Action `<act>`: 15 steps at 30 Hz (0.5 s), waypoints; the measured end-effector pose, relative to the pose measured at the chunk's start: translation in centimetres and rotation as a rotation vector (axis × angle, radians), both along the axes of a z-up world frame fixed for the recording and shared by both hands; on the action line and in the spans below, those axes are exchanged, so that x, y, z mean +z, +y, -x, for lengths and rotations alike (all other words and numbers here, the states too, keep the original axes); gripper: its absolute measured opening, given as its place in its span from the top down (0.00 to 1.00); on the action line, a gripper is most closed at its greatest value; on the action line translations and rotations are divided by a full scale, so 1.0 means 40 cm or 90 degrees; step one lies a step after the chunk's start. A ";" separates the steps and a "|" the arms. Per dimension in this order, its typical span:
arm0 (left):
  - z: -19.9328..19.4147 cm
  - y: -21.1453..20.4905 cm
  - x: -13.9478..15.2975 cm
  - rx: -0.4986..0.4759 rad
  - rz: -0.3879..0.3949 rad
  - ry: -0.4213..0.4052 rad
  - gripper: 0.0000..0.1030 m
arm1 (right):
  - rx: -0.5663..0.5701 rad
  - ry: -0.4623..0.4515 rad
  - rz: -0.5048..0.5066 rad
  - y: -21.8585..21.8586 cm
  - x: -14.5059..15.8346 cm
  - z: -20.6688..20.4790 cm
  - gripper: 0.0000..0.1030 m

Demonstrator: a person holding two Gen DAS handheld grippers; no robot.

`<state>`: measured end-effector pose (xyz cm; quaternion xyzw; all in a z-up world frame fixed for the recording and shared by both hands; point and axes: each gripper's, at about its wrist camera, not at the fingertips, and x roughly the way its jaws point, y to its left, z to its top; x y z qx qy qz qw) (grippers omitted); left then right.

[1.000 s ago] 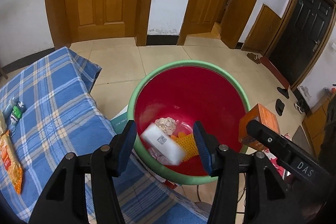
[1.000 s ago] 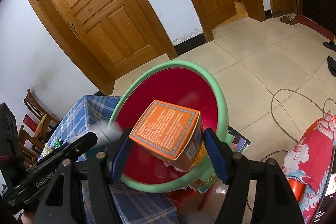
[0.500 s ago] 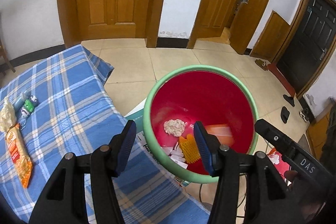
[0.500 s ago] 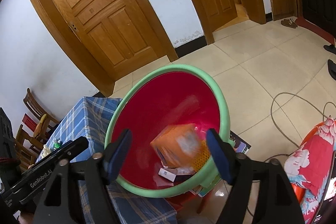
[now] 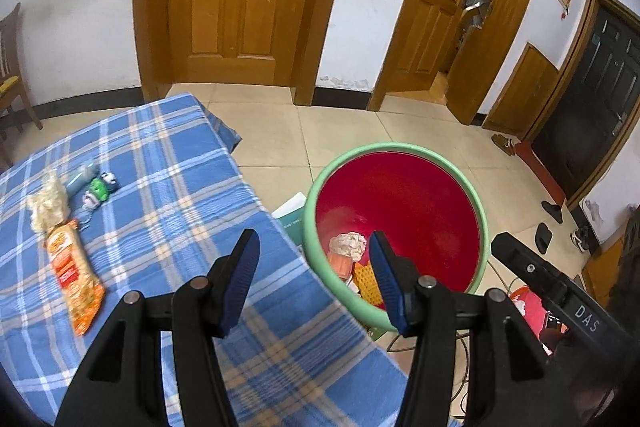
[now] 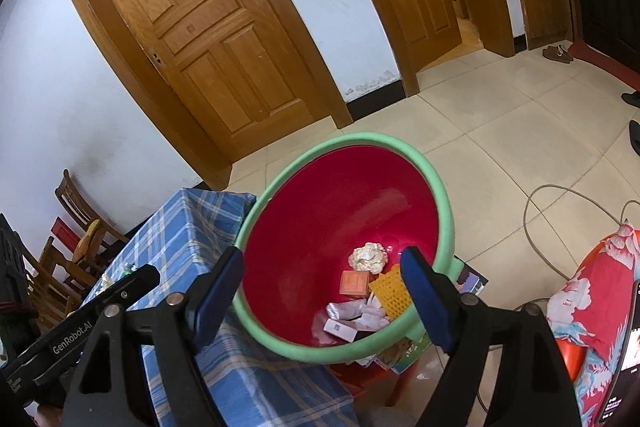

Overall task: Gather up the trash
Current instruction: 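Move both open tools back toward the snack bag and paper on the table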

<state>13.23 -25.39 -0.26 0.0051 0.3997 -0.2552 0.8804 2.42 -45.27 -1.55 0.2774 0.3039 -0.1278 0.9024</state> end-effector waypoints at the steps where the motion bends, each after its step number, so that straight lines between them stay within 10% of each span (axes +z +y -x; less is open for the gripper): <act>1: 0.005 0.012 0.004 0.004 0.000 -0.001 0.45 | 0.002 -0.001 0.001 0.006 0.001 0.001 0.19; 15: 0.040 0.187 0.040 0.076 0.012 -0.020 0.45 | 0.054 -0.004 0.018 0.130 0.034 0.015 0.16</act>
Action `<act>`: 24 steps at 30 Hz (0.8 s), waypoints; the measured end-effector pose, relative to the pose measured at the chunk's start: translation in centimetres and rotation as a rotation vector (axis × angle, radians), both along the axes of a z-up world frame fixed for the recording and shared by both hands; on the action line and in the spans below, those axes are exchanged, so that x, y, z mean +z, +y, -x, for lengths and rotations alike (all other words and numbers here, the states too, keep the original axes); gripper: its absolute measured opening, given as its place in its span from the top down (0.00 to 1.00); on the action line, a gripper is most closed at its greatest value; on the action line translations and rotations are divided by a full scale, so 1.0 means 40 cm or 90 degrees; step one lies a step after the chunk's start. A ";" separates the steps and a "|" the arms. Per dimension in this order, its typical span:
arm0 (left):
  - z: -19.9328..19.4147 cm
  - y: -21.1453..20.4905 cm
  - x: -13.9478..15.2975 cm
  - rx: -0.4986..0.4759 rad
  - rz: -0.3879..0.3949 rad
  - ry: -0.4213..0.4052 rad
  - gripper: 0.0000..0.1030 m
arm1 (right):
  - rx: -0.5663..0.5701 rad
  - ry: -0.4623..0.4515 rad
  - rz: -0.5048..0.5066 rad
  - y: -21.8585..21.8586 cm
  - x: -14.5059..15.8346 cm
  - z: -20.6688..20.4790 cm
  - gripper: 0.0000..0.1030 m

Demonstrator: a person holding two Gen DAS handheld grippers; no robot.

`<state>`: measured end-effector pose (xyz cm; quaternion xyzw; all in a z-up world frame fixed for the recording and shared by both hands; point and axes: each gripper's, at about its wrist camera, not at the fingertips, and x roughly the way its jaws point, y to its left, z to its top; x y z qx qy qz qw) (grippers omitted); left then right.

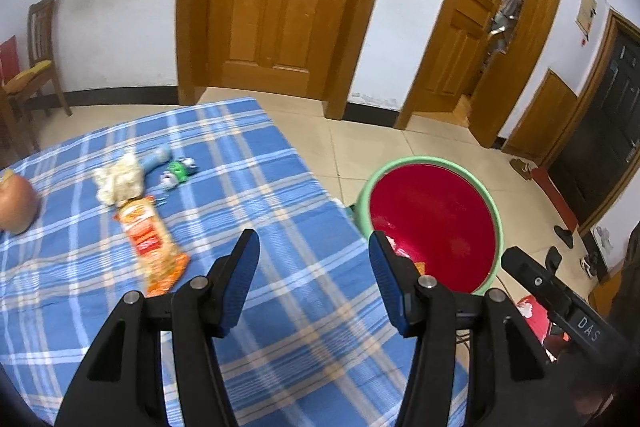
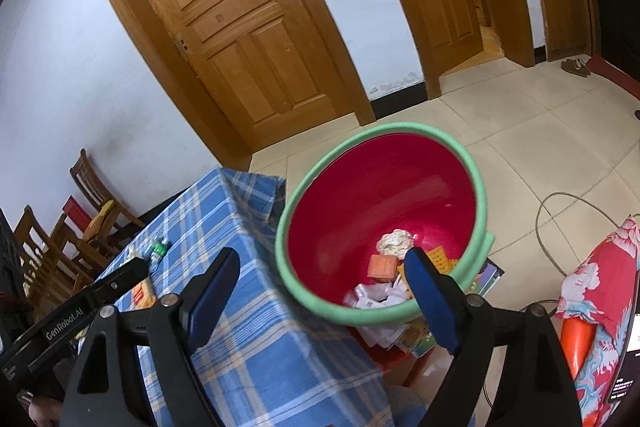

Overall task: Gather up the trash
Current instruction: 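Move both open tools back toward the snack bag and paper on the table, then grasp the orange snack bag with the left tool and lift it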

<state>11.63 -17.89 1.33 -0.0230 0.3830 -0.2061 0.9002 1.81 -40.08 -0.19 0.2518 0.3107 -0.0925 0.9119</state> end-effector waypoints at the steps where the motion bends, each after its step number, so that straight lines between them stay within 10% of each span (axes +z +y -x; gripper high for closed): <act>1: 0.001 0.013 0.001 0.005 0.002 -0.001 0.45 | 0.003 0.000 0.001 0.007 0.000 0.001 0.16; 24: -0.037 0.266 -0.055 0.152 -0.024 0.023 0.40 | 0.064 0.006 0.008 0.132 -0.001 -0.013 0.16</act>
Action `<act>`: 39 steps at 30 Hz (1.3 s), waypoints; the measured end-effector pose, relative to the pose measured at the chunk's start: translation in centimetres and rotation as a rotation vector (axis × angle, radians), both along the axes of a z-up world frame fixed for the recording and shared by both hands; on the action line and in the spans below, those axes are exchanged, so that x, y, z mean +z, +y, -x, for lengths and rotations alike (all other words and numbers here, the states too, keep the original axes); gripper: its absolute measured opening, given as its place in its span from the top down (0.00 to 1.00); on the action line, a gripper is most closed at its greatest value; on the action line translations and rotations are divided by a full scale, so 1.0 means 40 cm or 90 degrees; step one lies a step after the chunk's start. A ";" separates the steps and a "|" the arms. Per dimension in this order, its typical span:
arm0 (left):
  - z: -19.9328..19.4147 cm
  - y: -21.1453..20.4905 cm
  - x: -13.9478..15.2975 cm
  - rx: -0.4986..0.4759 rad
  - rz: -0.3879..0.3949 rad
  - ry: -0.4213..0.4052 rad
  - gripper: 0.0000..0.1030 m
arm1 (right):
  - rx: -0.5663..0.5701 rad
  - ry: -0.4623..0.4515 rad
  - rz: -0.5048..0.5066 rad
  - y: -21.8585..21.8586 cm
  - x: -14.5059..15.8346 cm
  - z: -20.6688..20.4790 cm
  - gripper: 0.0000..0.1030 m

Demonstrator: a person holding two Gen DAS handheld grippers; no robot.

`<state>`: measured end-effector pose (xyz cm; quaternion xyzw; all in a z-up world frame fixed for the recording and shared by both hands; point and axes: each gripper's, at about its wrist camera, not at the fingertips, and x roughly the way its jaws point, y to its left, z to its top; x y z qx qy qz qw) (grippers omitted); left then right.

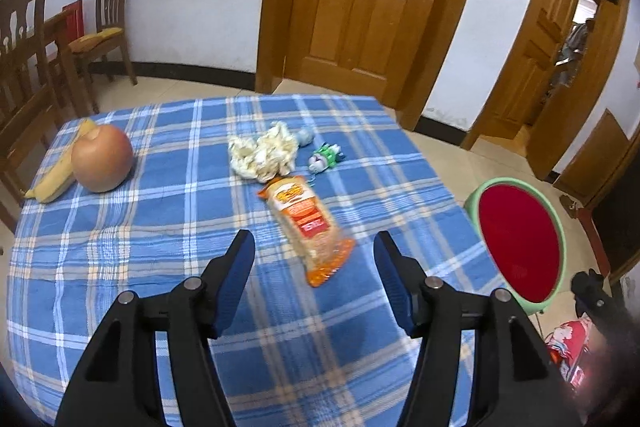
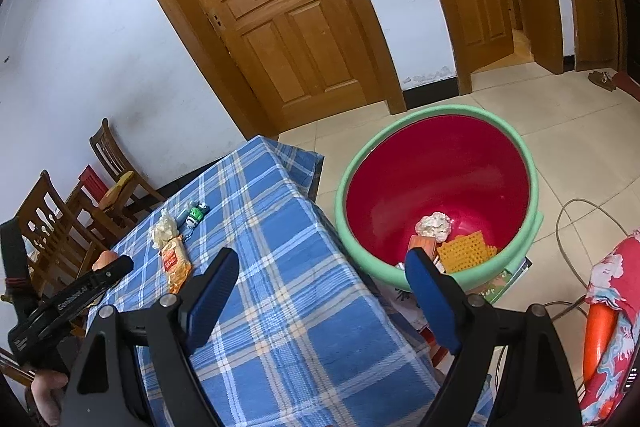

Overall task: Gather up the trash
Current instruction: 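Grasp the orange snack bag with the left tool and lift it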

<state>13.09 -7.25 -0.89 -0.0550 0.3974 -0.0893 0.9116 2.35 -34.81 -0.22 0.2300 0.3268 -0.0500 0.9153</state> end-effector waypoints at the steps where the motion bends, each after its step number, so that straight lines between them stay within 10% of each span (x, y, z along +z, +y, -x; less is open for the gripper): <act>1: -0.006 -0.001 -0.009 0.000 -0.001 0.005 0.40 | 0.001 0.001 -0.001 0.001 -0.001 -0.002 0.16; 34: -0.164 -0.051 -0.152 0.026 -0.037 0.075 0.36 | 0.040 0.031 -0.001 0.042 -0.028 -0.086 0.16; 39: -0.160 -0.044 -0.152 0.032 -0.048 0.064 0.57 | 0.038 0.032 0.000 0.048 -0.025 -0.085 0.16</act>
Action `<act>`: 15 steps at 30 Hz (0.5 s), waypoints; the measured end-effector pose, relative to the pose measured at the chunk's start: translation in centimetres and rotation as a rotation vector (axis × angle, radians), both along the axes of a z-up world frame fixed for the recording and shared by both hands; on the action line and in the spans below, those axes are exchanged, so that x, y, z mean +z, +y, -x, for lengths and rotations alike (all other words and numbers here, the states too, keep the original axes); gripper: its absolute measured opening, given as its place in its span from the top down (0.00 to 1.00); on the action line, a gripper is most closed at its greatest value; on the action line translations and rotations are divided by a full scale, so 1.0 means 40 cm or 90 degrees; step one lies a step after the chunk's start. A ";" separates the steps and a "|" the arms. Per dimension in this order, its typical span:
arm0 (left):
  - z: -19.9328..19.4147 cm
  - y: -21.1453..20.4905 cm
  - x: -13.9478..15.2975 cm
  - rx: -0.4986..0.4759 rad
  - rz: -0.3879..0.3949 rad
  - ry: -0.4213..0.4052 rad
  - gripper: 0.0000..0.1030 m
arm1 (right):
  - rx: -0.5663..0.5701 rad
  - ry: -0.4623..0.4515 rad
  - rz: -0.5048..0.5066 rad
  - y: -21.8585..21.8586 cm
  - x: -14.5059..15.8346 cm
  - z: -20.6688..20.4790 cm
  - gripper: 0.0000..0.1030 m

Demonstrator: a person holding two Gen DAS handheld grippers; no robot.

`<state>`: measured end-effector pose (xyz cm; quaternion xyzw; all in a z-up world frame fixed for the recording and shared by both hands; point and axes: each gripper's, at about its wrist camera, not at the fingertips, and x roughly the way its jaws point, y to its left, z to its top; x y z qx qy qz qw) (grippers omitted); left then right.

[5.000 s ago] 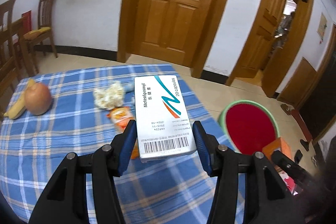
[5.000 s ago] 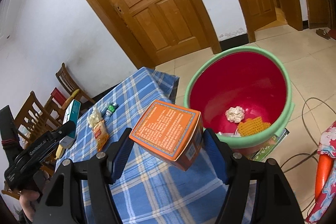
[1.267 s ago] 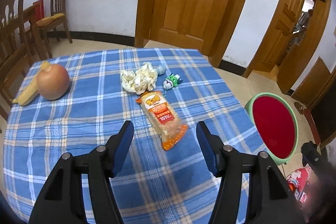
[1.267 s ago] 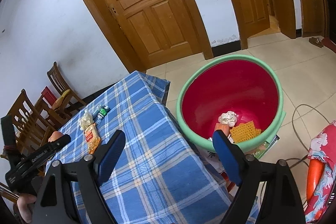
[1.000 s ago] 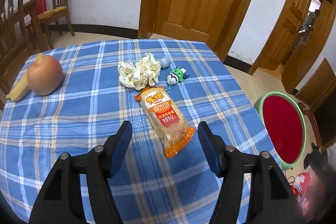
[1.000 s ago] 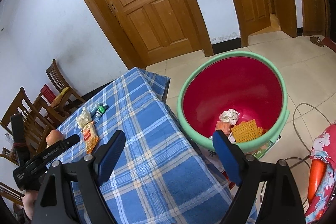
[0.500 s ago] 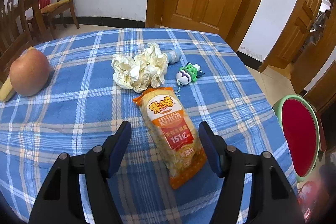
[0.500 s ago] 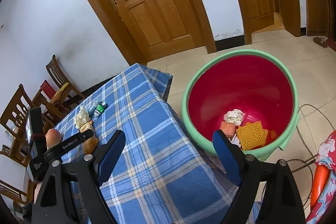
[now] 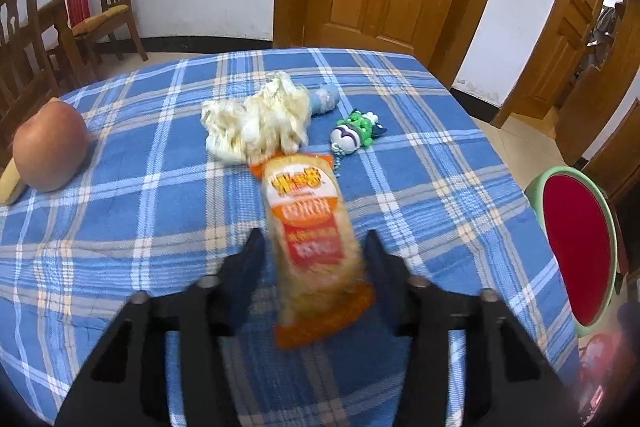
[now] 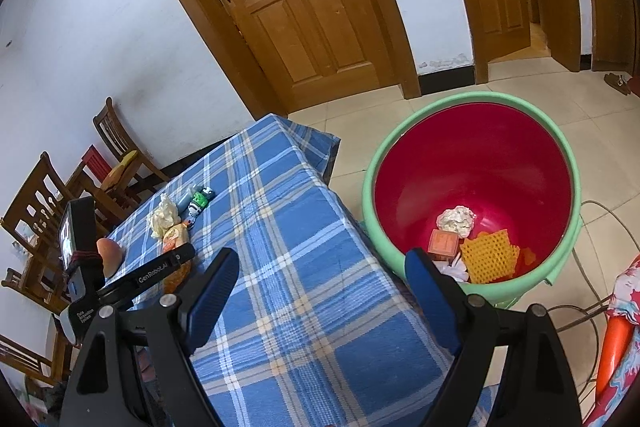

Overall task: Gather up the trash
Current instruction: 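Grasp the orange snack bag with the left tool and lift it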

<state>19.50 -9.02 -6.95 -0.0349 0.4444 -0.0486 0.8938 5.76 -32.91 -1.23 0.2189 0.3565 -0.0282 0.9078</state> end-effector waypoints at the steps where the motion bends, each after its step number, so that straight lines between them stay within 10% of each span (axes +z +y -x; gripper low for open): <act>1: 0.000 0.005 0.000 0.000 0.006 0.001 0.58 | -0.001 0.000 0.000 0.001 0.002 0.000 0.16; 15: 0.106 0.132 0.099 0.014 0.076 -0.050 0.60 | 0.021 -0.012 0.013 0.054 0.023 -0.012 0.16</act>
